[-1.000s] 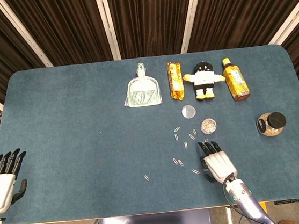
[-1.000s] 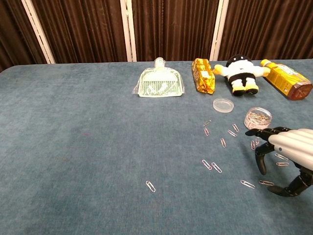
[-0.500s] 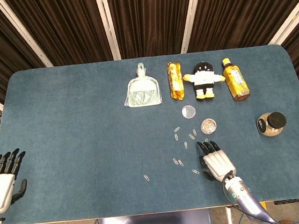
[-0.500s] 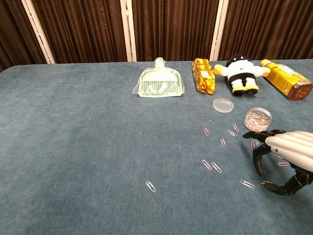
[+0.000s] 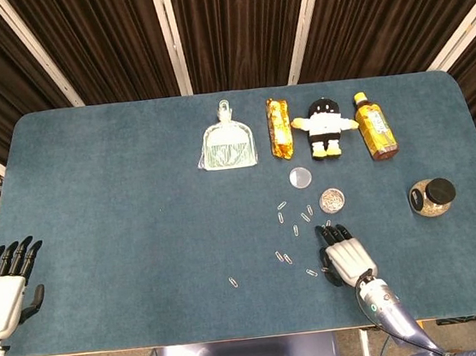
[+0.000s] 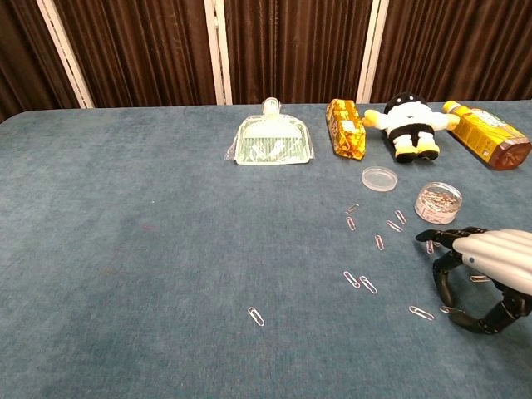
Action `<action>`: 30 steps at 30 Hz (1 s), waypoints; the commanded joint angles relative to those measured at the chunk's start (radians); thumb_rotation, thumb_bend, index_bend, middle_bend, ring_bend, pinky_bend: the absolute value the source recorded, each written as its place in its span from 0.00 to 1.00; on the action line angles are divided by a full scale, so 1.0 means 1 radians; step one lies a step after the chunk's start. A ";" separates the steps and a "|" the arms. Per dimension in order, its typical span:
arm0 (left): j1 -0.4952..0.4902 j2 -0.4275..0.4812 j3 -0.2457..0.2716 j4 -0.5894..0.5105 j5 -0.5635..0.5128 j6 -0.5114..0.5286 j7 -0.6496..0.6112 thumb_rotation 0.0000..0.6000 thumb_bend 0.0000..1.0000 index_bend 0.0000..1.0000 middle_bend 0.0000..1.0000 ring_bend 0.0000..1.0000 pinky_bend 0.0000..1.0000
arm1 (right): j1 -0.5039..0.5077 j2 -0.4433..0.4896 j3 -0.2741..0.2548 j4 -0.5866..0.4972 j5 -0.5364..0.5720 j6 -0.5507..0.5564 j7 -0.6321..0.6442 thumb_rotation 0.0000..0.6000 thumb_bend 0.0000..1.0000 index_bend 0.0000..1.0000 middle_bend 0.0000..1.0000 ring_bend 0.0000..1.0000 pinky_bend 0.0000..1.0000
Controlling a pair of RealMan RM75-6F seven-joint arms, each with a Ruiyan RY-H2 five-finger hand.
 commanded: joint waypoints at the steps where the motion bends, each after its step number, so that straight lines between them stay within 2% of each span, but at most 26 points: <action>1: 0.000 -0.001 0.000 0.000 0.000 -0.001 0.002 1.00 0.50 0.00 0.00 0.00 0.00 | -0.001 0.001 0.002 0.002 0.000 -0.005 0.002 1.00 0.35 0.53 0.00 0.00 0.00; 19: -0.001 -0.002 0.000 0.004 0.003 -0.006 0.001 1.00 0.50 0.00 0.00 0.00 0.00 | -0.007 -0.008 0.011 0.021 -0.006 -0.030 0.008 1.00 0.42 0.56 0.00 0.00 0.00; 30: -0.001 -0.001 -0.001 0.006 0.002 -0.006 -0.003 1.00 0.50 0.00 0.00 0.00 0.00 | -0.008 -0.010 0.021 0.024 -0.001 -0.035 0.006 1.00 0.43 0.59 0.00 0.00 0.00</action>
